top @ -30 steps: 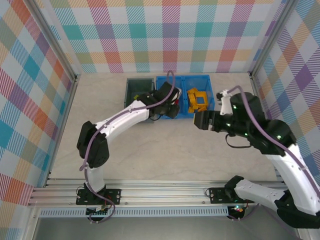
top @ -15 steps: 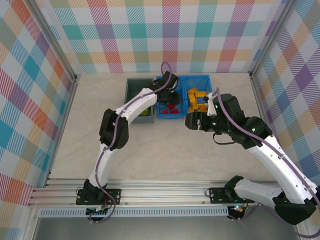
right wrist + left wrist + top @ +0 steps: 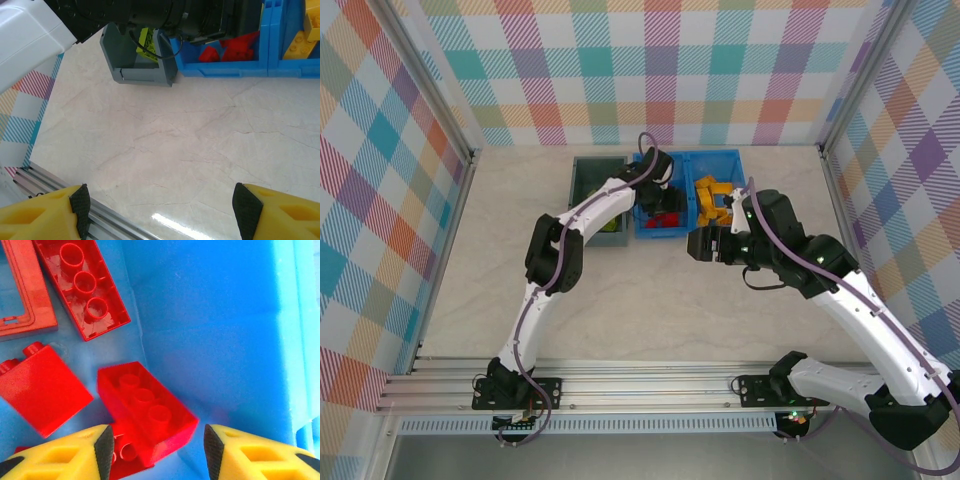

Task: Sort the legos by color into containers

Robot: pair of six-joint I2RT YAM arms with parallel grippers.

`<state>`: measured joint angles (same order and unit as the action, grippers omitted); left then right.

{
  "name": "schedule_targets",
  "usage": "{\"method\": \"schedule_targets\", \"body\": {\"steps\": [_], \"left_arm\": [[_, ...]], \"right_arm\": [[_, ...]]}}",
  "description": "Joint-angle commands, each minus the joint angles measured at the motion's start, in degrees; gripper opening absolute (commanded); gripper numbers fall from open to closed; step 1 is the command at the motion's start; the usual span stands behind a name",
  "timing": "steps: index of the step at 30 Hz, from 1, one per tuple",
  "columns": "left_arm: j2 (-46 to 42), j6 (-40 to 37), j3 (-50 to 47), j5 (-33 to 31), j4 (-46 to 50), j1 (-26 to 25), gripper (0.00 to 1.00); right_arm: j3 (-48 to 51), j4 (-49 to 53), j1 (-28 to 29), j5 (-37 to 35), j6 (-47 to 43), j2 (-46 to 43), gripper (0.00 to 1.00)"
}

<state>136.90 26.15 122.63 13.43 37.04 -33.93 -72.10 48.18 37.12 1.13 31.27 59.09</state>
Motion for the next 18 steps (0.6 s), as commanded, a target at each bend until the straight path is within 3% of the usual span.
{"method": "schedule_targets", "body": {"steps": [1, 6, 10, 13, 14, 15, 18], "left_arm": [[-7.08, 1.04, -3.16, 0.16, -2.24, 0.6, 0.5], [-18.11, 2.81, -12.57, -3.64, -5.48, 0.41, 0.48], [-33.13, 5.06, -25.56, -7.32, -8.14, -0.23, 0.52], [-45.98, 7.94, -37.07, -10.71, -6.06, -0.25, 0.65], [-50.91, 9.06, -40.68, -12.32, -4.72, -0.21, 0.75], [-55.12, 9.85, -44.03, -13.78, -3.41, -0.04, 0.97], [-68.7, 10.43, -53.31, -20.34, 3.18, 0.75, 1.0]], "right_arm": [[1.31, -1.52, -0.23, 0.66, 0.85, -1.23, 0.76], [2.38, 0.17, -0.26, -1.73, -0.54, -1.84, 0.75], [2.56, 2.55, -0.3, -5.39, -1.68, -3.21, 0.75], [2.47, 6.68, -0.3, -10.81, -0.46, -3.77, 0.82], [2.68, 8.68, -0.28, -13.78, 0.94, -4.04, 0.95], [3.06, 9.93, -0.3, -16.37, 1.88, -4.38, 1.0], [4.26, 10.95, -0.21, -23.15, 1.95, -5.5, 1.0]]}}
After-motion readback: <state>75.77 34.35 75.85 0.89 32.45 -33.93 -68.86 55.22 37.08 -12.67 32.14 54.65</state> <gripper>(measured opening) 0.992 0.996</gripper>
